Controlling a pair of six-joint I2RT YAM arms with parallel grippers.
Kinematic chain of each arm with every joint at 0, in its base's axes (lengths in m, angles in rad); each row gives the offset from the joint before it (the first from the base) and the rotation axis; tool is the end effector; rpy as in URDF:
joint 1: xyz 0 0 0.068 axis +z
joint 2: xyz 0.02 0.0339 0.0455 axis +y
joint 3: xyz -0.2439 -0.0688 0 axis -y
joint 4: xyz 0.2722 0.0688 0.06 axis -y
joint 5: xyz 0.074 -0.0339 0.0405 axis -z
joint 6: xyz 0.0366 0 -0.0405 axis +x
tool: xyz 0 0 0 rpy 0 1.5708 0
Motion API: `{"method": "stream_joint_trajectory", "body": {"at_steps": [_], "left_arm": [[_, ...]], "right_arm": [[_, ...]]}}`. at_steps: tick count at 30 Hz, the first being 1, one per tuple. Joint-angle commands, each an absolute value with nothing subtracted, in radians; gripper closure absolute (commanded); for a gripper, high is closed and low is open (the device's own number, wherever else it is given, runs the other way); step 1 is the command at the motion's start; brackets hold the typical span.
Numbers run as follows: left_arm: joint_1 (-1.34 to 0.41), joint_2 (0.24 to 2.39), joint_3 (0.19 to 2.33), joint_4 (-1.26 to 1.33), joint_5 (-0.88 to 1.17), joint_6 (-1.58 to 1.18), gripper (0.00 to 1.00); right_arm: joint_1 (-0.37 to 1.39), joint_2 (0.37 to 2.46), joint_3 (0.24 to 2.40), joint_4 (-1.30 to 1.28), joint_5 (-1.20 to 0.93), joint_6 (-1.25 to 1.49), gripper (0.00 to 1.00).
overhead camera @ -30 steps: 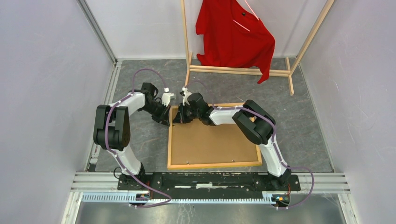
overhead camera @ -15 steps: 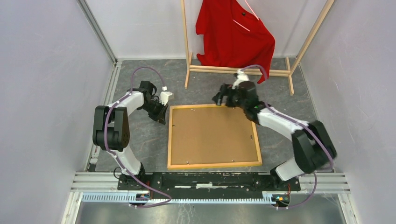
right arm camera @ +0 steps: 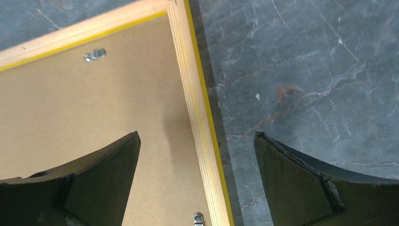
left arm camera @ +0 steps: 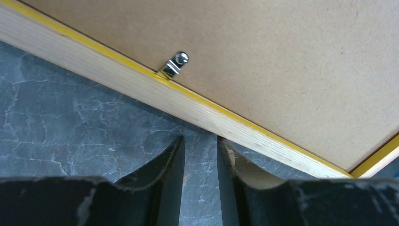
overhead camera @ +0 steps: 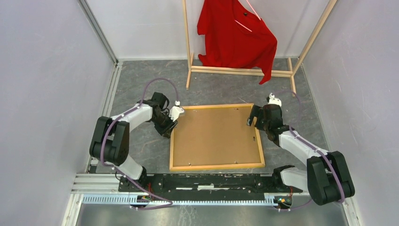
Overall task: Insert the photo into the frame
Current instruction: Adjust the photo frame at the center of the board.
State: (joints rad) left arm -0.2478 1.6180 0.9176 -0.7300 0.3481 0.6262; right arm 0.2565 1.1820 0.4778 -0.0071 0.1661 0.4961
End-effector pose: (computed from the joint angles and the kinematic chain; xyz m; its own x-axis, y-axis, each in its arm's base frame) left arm 0.2814 -0.0841 0.1202 -0.6155 0.7240 -0.3113 0.7869 0.5866 -0.1917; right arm 0.2504 0.0594 0.1368 -0.6168 0.3236 -0.7176 0.1871 0.9457 0.2657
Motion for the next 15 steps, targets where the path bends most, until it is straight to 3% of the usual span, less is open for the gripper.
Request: {"method": "stream_joint_trajectory", "body": {"at_steps": [1,8,15], "left_arm": [[-0.312,1.572,0.846,-0.644,0.311,0.632,0.61],[-0.441,1.563,0.834,-0.643,0.301,0.612,0.61],[-0.631,1.67,0.952,-0.669,0.311,0.57,0.58]], "right_arm": [[0.223,1.224,0.442,0.118,0.105,0.517,0.02],[0.235,1.483,0.581,0.246,-0.141,0.574,0.08],[0.351,1.748,0.915,0.196,-0.172,0.542,0.08]]}}
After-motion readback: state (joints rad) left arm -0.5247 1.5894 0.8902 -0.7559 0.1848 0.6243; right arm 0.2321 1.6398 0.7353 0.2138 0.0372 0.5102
